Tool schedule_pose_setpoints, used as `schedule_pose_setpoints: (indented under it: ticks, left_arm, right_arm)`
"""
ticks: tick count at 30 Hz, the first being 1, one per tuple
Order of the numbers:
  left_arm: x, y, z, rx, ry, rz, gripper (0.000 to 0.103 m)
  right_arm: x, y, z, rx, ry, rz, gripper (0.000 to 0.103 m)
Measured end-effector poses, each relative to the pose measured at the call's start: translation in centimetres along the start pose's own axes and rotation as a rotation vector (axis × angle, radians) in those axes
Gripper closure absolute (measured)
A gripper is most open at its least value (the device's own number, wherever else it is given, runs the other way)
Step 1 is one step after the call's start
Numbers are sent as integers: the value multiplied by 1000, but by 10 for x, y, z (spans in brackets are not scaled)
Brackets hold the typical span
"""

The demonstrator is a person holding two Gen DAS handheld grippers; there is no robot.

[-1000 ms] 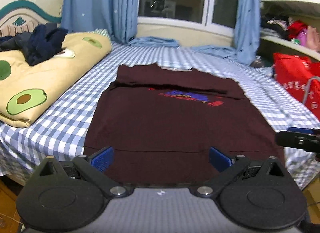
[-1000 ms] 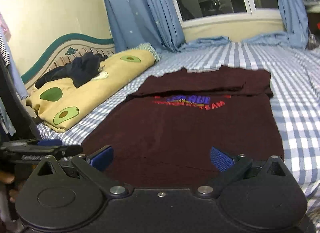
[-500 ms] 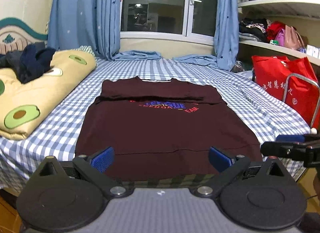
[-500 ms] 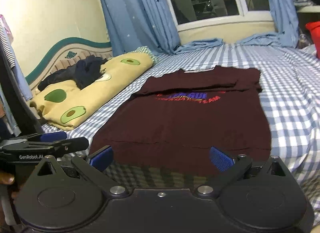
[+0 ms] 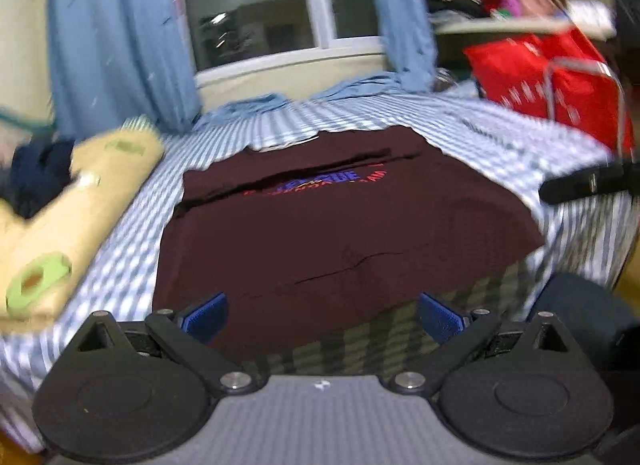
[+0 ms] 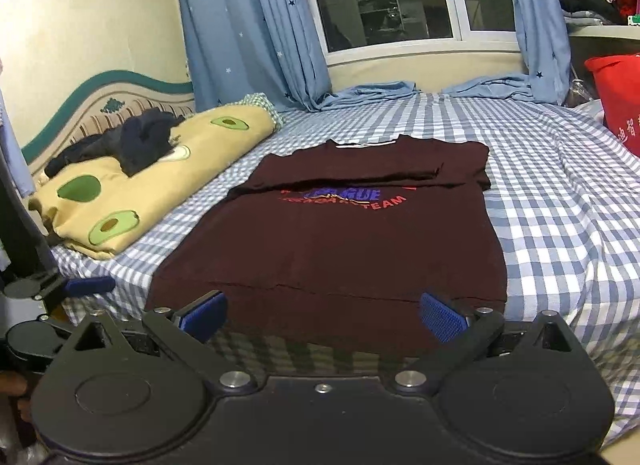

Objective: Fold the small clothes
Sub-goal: 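Grasp the sweatshirt hem with the left gripper and lift it toward the collar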

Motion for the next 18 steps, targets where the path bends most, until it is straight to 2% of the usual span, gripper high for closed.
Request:
schedule_pose_setpoints:
  ticks: [4,6,10,16,18]
  left_arm:
    - [16,33,16,-8,183,65,1]
    - [32,58,20,-33,257,32,1]
    - [48,82,23,-103,365,62,3]
    - [70,125,33,-179,502,29,3]
    - [73,134,38,-229,559,37,5]
  right_arm:
    - [3,13,15,46,19,-27,1]
    - [7,16,20,44,47,-49,1]
    - [12,20,21,43,54,-69,1]
    - [13,25,15,40,33,-80,1]
    - [14,27,12,34,27,-86,1]
Point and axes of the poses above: each gripper's, at about its wrist camera, not at the fingertips, and y roughly the way its jaws point, z to its right, x to its underside, the point moved 9 cm from there along y, roughly the way its jaws point, and after that the axes turned 9 degrees about y, right-handed, at the moved point
